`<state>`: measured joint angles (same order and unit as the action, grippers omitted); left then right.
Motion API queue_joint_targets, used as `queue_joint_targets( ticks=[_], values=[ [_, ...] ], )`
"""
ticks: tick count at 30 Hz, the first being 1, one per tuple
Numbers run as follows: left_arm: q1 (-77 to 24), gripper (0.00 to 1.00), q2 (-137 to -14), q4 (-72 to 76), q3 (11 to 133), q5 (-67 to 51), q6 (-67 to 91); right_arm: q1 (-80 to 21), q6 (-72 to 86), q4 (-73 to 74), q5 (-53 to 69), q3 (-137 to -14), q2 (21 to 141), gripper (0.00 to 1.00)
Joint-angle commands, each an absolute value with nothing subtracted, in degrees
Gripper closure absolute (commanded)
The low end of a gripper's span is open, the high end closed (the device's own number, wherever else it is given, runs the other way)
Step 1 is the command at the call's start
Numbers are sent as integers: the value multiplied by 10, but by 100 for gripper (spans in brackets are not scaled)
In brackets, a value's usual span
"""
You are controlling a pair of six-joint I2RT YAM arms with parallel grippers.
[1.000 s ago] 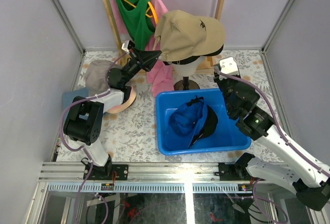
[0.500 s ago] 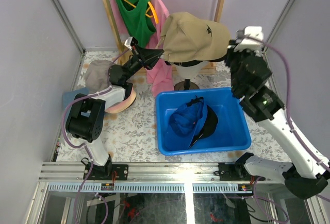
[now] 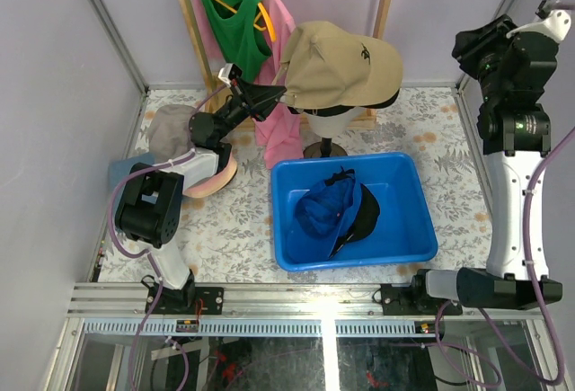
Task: Stack the hats
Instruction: Stack the hat on the hat.
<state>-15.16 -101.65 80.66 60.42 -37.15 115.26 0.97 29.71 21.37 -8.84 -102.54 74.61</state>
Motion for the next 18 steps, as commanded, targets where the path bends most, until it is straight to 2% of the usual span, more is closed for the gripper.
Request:
queue_joint_targets(
  ticks=[1,6,18],
  values=[
    [-144,100,-1020,838,620,-385,1160,71,498,151,157,-968,759,58],
    [-142,100,-1021,836,627,-389,1160,104,625,1,298,-850,767,61],
    [-141,100,-1029,836,633,-393,1161,104,692,-141,374,-736,739,61]
  ],
)
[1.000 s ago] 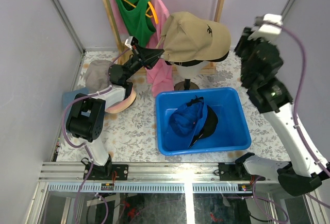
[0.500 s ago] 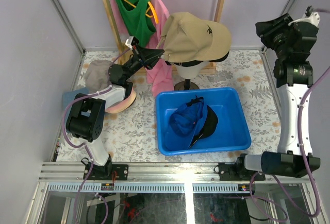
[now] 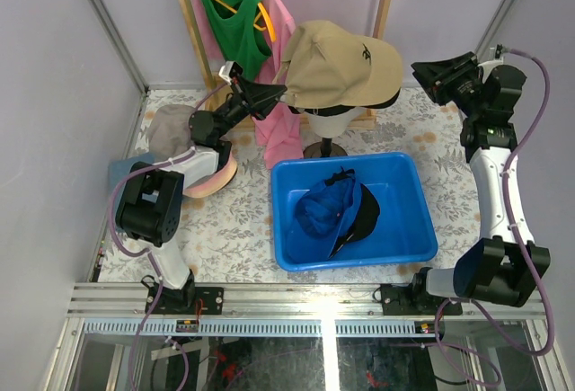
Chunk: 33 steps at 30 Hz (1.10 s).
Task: Stack the hats
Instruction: Stack the hat on the hat.
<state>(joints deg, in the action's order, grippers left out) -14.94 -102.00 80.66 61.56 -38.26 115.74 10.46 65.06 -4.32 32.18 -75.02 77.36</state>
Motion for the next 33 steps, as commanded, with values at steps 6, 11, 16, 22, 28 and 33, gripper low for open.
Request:
queue_joint_targets(
  ticks=[6,11,16,22,28,33],
  values=[
    [-142,100,-1030,833,639,-395,1162,103,715,-184,391,-717,738,60],
    [-142,100,-1033,830,646,-395,1161,97,712,-187,403,-719,743,59],
    [-143,100,-1037,830,652,-395,1162,91,706,-187,419,-724,757,57],
    [-145,100,-1043,829,660,-394,1163,80,694,-185,423,-728,772,56],
    [-148,100,-1046,829,668,-395,1165,71,698,-204,428,-726,782,56],
    [-148,100,-1047,831,671,-393,1168,63,724,-239,436,-733,792,80]
  ],
)
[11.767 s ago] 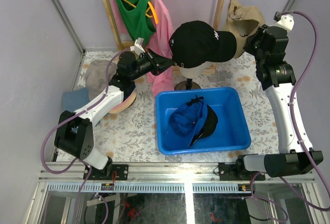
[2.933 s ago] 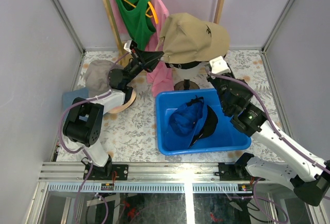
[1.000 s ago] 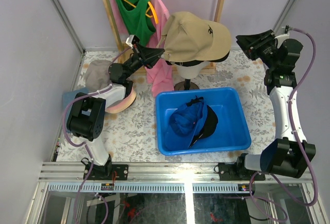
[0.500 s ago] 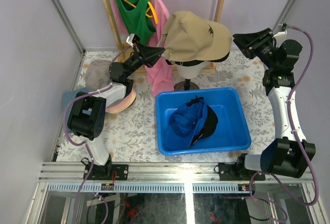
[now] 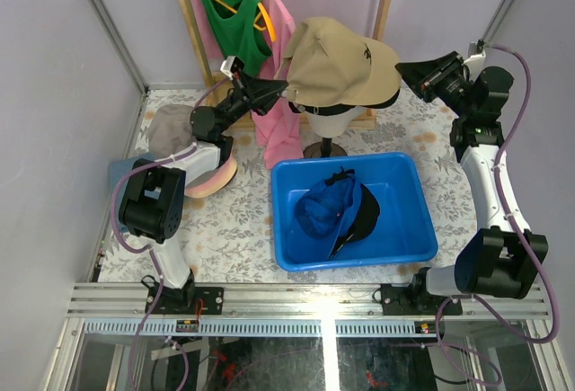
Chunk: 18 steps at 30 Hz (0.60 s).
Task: Stack the hats
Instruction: Stack the hat on the hat.
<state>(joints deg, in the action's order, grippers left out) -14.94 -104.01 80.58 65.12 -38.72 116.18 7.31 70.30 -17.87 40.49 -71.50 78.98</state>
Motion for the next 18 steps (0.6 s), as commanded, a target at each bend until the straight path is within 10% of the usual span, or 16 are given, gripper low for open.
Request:
queue_joint_targets(
  ticks=[1,18],
  values=[
    [-149,100,-1047,832,673,-393,1169,62,731,-246,437,-734,794,82],
    [-158,98,-1053,822,743,-371,1169,61,791,-270,429,-788,816,93]
  ],
)
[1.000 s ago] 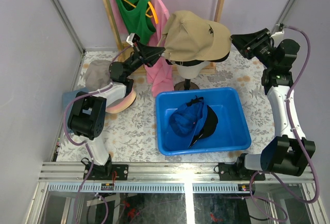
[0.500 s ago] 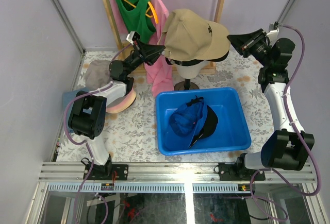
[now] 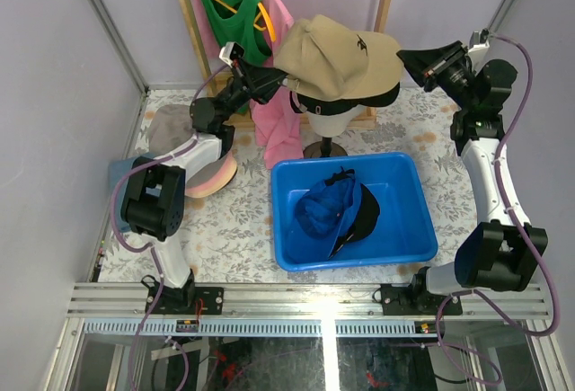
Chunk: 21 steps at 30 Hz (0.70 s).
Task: Stack the hats
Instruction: Stack the hat on the hat.
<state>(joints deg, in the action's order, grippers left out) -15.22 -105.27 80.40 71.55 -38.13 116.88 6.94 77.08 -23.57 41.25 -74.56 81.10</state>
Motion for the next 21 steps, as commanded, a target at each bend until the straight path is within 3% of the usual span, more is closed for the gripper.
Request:
queue_joint_targets(
  ticks=[1,21],
  values=[
    [-159,97,-1050,818,742,-373,1164,61,789,-263,427,-794,818,93],
    [-175,93,-993,752,702,-408,1087,97,835,-222,439,-830,873,94]
  ],
)
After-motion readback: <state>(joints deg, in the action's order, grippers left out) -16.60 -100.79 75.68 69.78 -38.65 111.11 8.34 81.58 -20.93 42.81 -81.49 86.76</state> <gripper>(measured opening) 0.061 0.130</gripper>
